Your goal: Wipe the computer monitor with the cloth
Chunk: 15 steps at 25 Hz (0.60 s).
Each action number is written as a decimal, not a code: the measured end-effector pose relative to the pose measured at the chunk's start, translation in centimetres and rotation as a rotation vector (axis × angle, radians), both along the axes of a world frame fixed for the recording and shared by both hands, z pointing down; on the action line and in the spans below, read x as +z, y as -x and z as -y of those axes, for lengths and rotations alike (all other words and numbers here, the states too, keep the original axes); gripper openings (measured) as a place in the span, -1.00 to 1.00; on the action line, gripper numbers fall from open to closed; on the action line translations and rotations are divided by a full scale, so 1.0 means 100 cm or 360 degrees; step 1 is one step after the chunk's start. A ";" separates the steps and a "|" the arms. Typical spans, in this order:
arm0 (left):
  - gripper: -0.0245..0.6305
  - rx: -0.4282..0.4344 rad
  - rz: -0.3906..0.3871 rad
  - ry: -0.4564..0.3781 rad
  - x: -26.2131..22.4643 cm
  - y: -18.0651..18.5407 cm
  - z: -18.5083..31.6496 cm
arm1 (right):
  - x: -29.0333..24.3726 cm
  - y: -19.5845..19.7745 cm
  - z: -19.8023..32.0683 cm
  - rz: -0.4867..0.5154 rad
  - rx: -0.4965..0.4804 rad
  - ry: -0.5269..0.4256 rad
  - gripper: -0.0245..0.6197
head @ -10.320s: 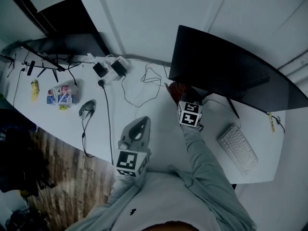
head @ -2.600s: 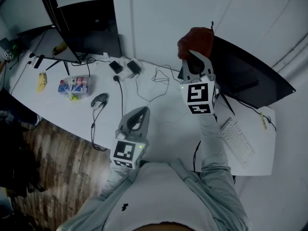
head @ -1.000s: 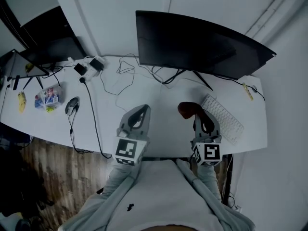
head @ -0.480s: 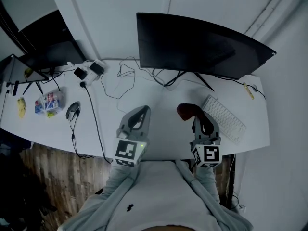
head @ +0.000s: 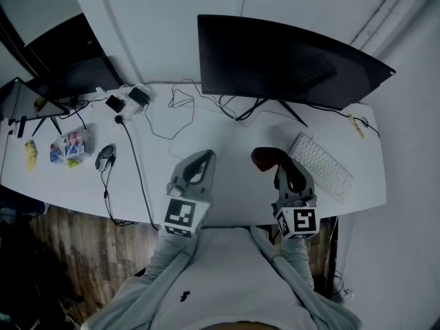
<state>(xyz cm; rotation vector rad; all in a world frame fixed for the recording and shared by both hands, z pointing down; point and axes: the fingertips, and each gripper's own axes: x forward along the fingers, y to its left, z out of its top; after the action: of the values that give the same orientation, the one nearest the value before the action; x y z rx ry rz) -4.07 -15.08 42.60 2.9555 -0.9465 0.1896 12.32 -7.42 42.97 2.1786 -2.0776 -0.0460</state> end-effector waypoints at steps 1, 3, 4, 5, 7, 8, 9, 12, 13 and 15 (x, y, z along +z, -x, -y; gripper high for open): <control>-0.86 0.0003 0.0003 0.0001 0.001 0.001 0.000 | -0.001 0.001 0.000 0.0008 -0.0002 -0.0008 -0.82; -0.86 0.0005 0.0006 0.0006 0.003 0.002 -0.001 | -0.001 0.003 -0.002 0.0023 0.0004 -0.0015 -0.82; -0.86 0.0005 0.0007 0.0008 0.004 0.003 -0.002 | 0.000 0.003 -0.002 0.0029 0.0010 -0.0012 -0.82; -0.86 0.0005 0.0008 0.0009 0.004 0.003 -0.002 | 0.000 0.002 -0.003 0.0031 0.0016 -0.0008 -0.82; -0.86 0.0007 0.0010 0.0011 0.005 0.004 -0.002 | 0.000 0.003 -0.004 0.0031 0.0023 -0.0002 -0.82; -0.86 0.0008 0.0012 0.0012 0.005 0.005 -0.002 | 0.000 0.003 -0.004 0.0031 0.0026 0.0000 -0.82; -0.86 0.0009 0.0014 0.0014 0.005 0.006 -0.002 | 0.000 0.003 -0.005 0.0032 0.0028 0.0000 -0.82; -0.86 0.0010 0.0020 0.0015 0.006 0.007 -0.001 | 0.001 0.005 -0.005 0.0043 0.0029 0.0001 -0.82; -0.86 0.0011 0.0020 0.0015 0.006 0.008 -0.001 | 0.001 0.006 -0.005 0.0047 0.0027 0.0001 -0.82; -0.86 0.0016 0.0022 0.0013 0.006 0.009 -0.001 | 0.002 0.008 -0.005 0.0056 0.0023 0.0001 -0.82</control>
<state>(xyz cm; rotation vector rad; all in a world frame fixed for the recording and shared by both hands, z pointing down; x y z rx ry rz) -4.96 -14.97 43.21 2.9558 -0.9302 0.2141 11.47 -6.88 43.19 2.2099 -2.0793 -0.0057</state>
